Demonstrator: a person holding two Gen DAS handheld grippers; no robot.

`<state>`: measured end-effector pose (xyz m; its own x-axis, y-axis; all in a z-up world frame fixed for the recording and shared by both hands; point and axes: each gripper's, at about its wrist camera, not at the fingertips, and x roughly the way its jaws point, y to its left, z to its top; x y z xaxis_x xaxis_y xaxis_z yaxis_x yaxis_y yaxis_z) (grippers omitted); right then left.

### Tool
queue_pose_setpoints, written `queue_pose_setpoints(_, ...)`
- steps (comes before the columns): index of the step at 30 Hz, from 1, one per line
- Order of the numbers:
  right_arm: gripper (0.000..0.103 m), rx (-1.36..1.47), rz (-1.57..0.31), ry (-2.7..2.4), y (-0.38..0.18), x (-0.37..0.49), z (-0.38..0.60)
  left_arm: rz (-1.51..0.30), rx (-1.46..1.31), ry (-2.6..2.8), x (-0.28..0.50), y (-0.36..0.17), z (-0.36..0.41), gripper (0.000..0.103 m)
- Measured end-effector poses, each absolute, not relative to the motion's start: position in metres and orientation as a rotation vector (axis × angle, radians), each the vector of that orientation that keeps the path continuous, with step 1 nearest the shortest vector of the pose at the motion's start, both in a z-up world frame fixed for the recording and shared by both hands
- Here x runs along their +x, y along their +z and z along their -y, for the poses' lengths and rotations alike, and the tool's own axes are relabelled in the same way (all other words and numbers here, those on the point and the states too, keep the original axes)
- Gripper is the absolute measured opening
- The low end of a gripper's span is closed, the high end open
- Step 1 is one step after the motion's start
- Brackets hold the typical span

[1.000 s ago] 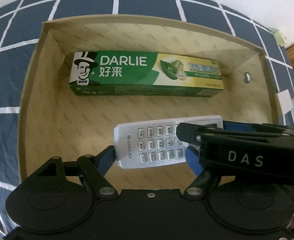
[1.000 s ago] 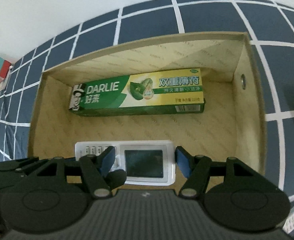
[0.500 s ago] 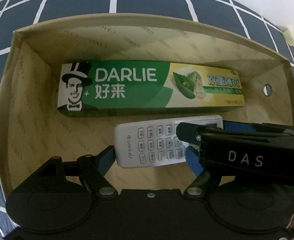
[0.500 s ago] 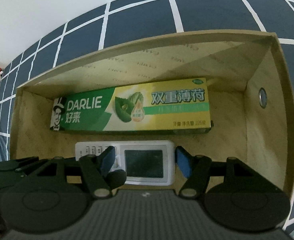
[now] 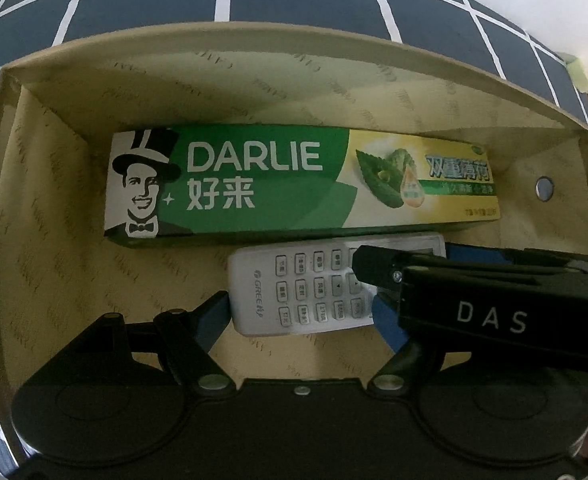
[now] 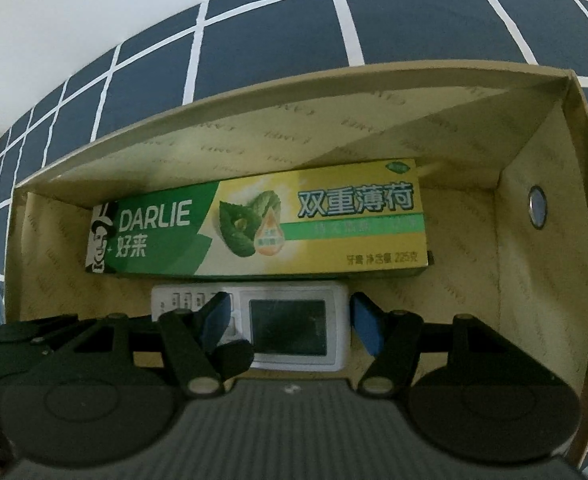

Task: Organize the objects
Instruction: 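Lower the remote beside the toothpaste box and open the left gripper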

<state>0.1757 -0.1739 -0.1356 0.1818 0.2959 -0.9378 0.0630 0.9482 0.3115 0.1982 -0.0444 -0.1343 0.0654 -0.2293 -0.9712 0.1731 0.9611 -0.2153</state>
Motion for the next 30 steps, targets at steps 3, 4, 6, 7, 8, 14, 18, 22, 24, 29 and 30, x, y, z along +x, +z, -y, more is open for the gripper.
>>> queue_pose_setpoints(3, 0.065, 0.316, -1.389, 0.165, -0.138, 0.177, 0.175, -1.474, -0.041, -0.303, 0.200, -0.135, 0.044, 0.077)
queue_pose_setpoints(4, 0.065, 0.319, -1.388, 0.165, -0.138, 0.177, 0.175, -1.472, -0.039, -0.305, 0.200, -0.135, 0.045, 0.077)
queue_pose_setpoints(6, 0.065, 0.319, -1.386, 0.166, -0.138, 0.177, 0.176, -1.468, -0.036, -0.306, 0.201, -0.135, 0.044, 0.077)
queue_pose_setpoints(7, 0.065, 0.321, -1.384, 0.166, -0.138, 0.177, 0.177, -1.469, -0.037, -0.305, 0.201, -0.135, 0.044, 0.077)
queue_pose_setpoints(8, 0.065, 0.323, -1.382, 0.165, -0.137, 0.175, 0.178, -1.468, -0.040, -0.304, 0.202, -0.135, 0.044, 0.077)
queue_pose_setpoints(14, 0.065, 0.320, -1.373, 0.166, -0.134, 0.173, 0.182, -1.465, -0.044, -0.300, 0.204, -0.136, 0.045, 0.077)
queue_pose_setpoints(18, 0.065, 0.314, -1.374, 0.163, -0.133, 0.174, 0.180, -1.468, -0.050, -0.288, 0.204, -0.134, 0.045, 0.077)
queue_pose_setpoints(22, 0.065, 0.319, -1.369, 0.151, -0.131, 0.173, 0.179, -1.467, -0.068, -0.255, 0.199, -0.130, 0.037, 0.078)
queue_pose_setpoints(24, 0.065, 0.316, -1.365, 0.151, -0.127, 0.171, 0.179, -1.463, -0.078, -0.249, 0.197, -0.127, 0.033, 0.078)
queue_pose_setpoints(29, 0.067, 0.302, -1.345, 0.149, -0.116, 0.166, 0.179, -1.437, -0.091, -0.246, 0.189, -0.114, 0.029, 0.078)
queue_pose_setpoints(30, 0.068, 0.298, -1.339, 0.147, -0.114, 0.165, 0.179, -1.428, -0.091, -0.247, 0.186, -0.111, 0.029, 0.080)
